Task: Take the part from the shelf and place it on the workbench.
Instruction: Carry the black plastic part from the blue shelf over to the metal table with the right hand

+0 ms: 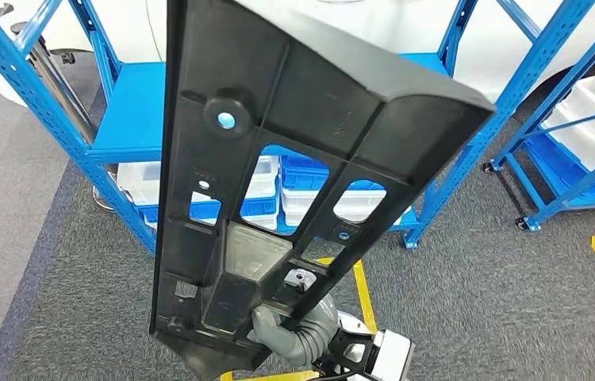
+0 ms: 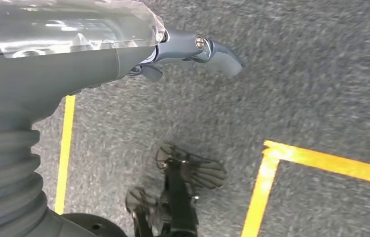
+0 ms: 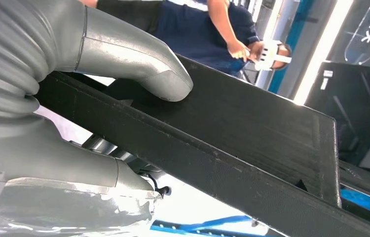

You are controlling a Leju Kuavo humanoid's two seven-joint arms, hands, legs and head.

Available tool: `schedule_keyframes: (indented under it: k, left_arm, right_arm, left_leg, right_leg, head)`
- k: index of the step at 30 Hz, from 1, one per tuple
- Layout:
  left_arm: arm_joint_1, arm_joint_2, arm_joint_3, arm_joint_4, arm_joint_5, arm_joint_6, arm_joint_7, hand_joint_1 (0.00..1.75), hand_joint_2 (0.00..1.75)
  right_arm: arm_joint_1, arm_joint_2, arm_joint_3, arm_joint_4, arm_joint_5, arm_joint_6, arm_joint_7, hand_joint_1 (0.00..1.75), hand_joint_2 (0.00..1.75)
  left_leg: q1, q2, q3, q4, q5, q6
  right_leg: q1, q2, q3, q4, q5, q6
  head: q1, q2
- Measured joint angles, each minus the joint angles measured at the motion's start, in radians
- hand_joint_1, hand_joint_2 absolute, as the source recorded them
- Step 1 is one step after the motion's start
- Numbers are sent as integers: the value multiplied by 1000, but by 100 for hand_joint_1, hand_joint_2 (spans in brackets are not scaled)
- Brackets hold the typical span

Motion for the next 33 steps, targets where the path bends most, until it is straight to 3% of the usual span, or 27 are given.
schedule_keyframes:
  k: [2, 4, 7, 9, 11, 12, 13, 14, 15, 17, 19, 21, 23, 24, 26, 27, 28, 29, 30, 32, 33]
  left_arm:
    - [0, -10, 3, 0, 0, 1, 0, 0, 175]
    - [-1, -18, 6, 0, 0, 3, -2, 0, 175]
    - [-1, -23, 11, 0, 0, 12, -3, 0, 175]
    - [0, -25, 14, 0, 0, 21, -1, 0, 175]
    - [0, -25, 18, 0, 0, 27, 0, 0, 175]
    - [0, -23, 19, 0, -1, 28, 0, 0, 175]
    - [0, -22, 20, 0, -3, 28, 0, 0, 175]
    - [1, -20, 20, 0, -6, 27, 0, 0, 175]
    - [1, -18, 20, 0, -8, 27, 0, 0, 175]
    - [-1, -12, 21, 0, -11, 27, 0, 0, 175]
    - [-3, -8, 21, 0, -12, 27, 1, 0, 175]
    - [-3, -5, 21, 0, -12, 27, 1, 0, 175]
    - [-4, -4, 21, 0, -12, 26, 1, 0, 175]
    - [-4, -4, 21, 0, -12, 26, -1, 0, 175]
    - [-4, -3, 23, 0, -12, 23, -5, 0, 175]
    - [-4, -2, 25, 0, -12, 21, -8, 0, 175]
    - [-4, -1, 28, 0, -12, 19, -9, 0, 175]
    - [-4, 0, 30, 0, -13, 18, -11, 0, 175]
    - [-4, 0, 33, 0, -13, 17, -11, 0, 175]
    - [-5, 0, 36, 0, -14, 16, -12, 0, 175]
    - [-5, 0, 37, 0, -14, 16, -12, 0, 175]
  right_arm:
    - [-1, -4, 0, 1, 0, 9, 0, 175, 175]
    - [-4, -7, 0, 1, -2, 17, 0, 175, 175]
    - [-6, -10, -2, 6, -16, 38, 0, 175, 175]
    - [-7, -10, -6, 7, -22, 56, 0, 175, 175]
    - [-7, -10, -13, 8, -23, 66, -1, 175, 175]
    - [-7, -10, -17, 9, -23, 68, 0, 175, 175]
    - [-7, -10, -21, 10, -22, 70, 0, 175, 175]
    - [-7, -10, -25, 11, -23, 72, 0, 175, 175]
    - [-7, -10, -31, 11, -24, 75, 0, 175, 175]
    - [-7, -10, -41, 11, -29, 84, -1, 175, 175]
    - [-7, -9, -48, 11, -33, 88, 0, 175, 175]
    - [-7, -9, -53, 11, -34, 88, 0, 175, 175]
    - [-6, -10, -58, 11, -35, 94, -1, 175, 175]
    - [-6, -9, -63, 11, -36, 102, -1, 175, 175]
    - [-2, -8, -76, 11, -38, 128, -1, 175, 175]
    - [1, -6, -84, 11, -39, 141, -1, 175, 175]
    - [3, -5, -91, 11, -39, 150, -1, 175, 175]
    - [5, -3, -96, 11, -39, 156, -1, 175, 175]
    - [5, -1, -101, 10, -39, 158, -1, 175, 175]
    - [5, 3, -107, 5, -38, 159, -1, 175, 175]
    - [5, 7, -109, 2, -36, 158, -1, 175, 175]
  left_leg:
    - [-3, -1, -17, 6, 14, -6]
    - [-3, 0, -25, 6, 28, -15]
    - [0, 1, -32, 7, 33, -34]
    - [3, -1, -53, 68, -31, -45]
    - [5, -2, -91, 191, -119, -55]
    - [6, -2, -104, 248, -140, -60]
    - [7, -2, -107, 280, -142, -63]
    - [8, -2, -89, 272, -126, -65]
    - [10, -2, -49, 222, -101, -66]
    - [10, -2, 51, 73, -69, -60]
    - [5, -5, 94, -2, -66, -45]
    - [4, -5, 88, -6, -61, -29]
    - [7, -1, 82, -11, -54, -14]
    - [8, 3, 77, -13, -49, -7]
    - [7, 10, 67, -13, -42, -1]
    - [6, 15, 63, -12, -40, 0]
    - [5, 21, 60, -11, -38, -1]
    - [5, 27, 59, -10, -37, -2]
    - [5, 33, 59, -9, -37, -3]
    - [2, 45, 60, -5, -39, -7]
    - [0, 51, 59, -3, -39, -11]
  right_leg:
    - [5, 0, 108, -150, 14, -12]
    - [12, 0, 164, -246, -4, -23]
    - [10, -2, 159, -268, 12, -42]
    - [6, -4, 146, -274, 33, -55]
    - [7, -5, 128, -273, 49, -60]
    - [8, -5, 118, -272, 56, -59]
    - [8, -6, 109, -270, 62, -58]
    - [7, -6, 100, -267, 67, -55]
    - [6, -6, 92, -263, 71, -53]
    - [5, -6, 79, -251, 75, -45]
    - [7, -6, 72, -243, 78, -35]
    - [8, -4, 66, -240, 82, -23]
    - [6, -1, 51, -212, 61, -11]
    - [4, 0, 33, -170, 33, -6]
    - [1, 1, -25, -36, -41, 1]
    - [-1, 1, -51, 26, -65, 4]
    - [-1, 1, -63, 59, -71, 5]
    - [-2, 0, -53, 48, -56, 5]
    - [-1, -5, -24, -4, -25, 2]
    - [5, -38, 55, -155, 35, -8]
    - [9, -53, 78, -207, 51, -15]
  head:
    - [0, 0]
    - [0, 0]
    - [0, 0]
    - [0, 0]
    - [0, 0]
    - [0, 0]
    - [0, 0]
    - [0, 0]
    - [0, 0]
    - [0, 0]
    - [0, 0]
    - [0, 0]
    - [0, 0]
    - [0, 0]
    - [0, 0]
    - [0, 0]
    - [0, 0]
    - [0, 0]
    - [0, 0]
    - [0, 0]
    - [0, 0]
